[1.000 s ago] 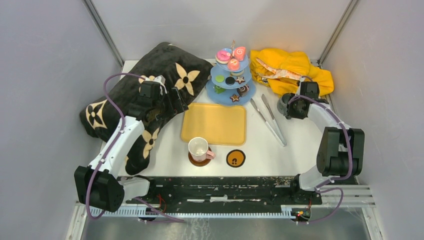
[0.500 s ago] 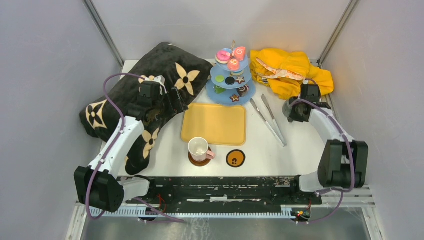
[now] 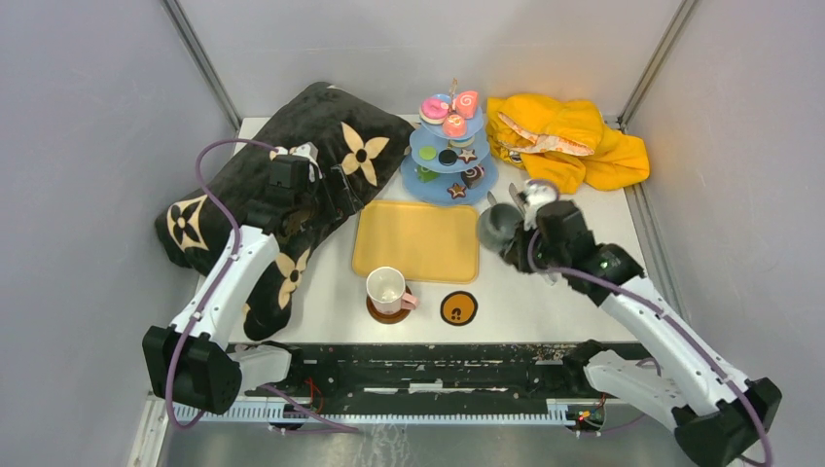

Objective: Serve the afternoon tea

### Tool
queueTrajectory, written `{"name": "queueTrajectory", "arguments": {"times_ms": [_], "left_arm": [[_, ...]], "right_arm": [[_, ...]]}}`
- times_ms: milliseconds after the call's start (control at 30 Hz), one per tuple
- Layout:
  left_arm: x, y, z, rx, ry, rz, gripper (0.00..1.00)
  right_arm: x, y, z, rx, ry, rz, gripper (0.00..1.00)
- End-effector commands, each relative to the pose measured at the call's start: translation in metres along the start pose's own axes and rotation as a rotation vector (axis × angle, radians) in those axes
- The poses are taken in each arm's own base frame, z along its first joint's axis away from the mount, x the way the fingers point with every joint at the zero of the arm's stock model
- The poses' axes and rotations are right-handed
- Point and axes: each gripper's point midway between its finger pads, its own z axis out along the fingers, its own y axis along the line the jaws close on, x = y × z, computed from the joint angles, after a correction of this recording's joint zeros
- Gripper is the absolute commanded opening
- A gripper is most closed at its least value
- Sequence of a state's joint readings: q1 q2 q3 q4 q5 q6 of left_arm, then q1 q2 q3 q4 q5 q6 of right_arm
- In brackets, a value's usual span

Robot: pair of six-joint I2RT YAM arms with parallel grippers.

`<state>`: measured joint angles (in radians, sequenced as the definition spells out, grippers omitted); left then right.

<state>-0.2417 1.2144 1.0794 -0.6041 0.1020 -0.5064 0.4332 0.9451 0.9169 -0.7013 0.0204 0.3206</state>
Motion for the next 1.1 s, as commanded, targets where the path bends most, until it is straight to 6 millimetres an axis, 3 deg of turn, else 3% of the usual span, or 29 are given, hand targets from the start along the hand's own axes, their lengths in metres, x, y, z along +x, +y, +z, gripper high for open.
{"name": "queueTrajectory", "arguments": {"times_ms": [0, 133, 267, 600, 1067], "left_arm": [[-0.023, -0.006, -0.011, 0.005, -0.072, 0.005, 0.99], [-0.023, -0.006, -0.011, 0.004, -0.079, -0.003, 0.99], [-0.021, -0.005, -0.009, 0.006, -0.073, -0.007, 0.99], [-0.017, -0.002, -0.009, -0.002, -0.066, 0.002, 0.99], [-0.019, -0.004, -0.006, 0.005, -0.068, -0.006, 0.99]], "right_arm": [[0.034, 0.048, -0.014, -0.120, 0.012, -0.150, 0.01], [0.073, 0.075, -0.017, -0.159, 0.085, -0.304, 0.01], [0.097, 0.093, -0.008, -0.172, 0.124, -0.382, 0.01], [0.119, 0.101, 0.017, -0.154, 0.143, -0.394, 0.01], [0.142, 0.108, 0.017, -0.177, 0.201, -0.447, 0.02]]}}
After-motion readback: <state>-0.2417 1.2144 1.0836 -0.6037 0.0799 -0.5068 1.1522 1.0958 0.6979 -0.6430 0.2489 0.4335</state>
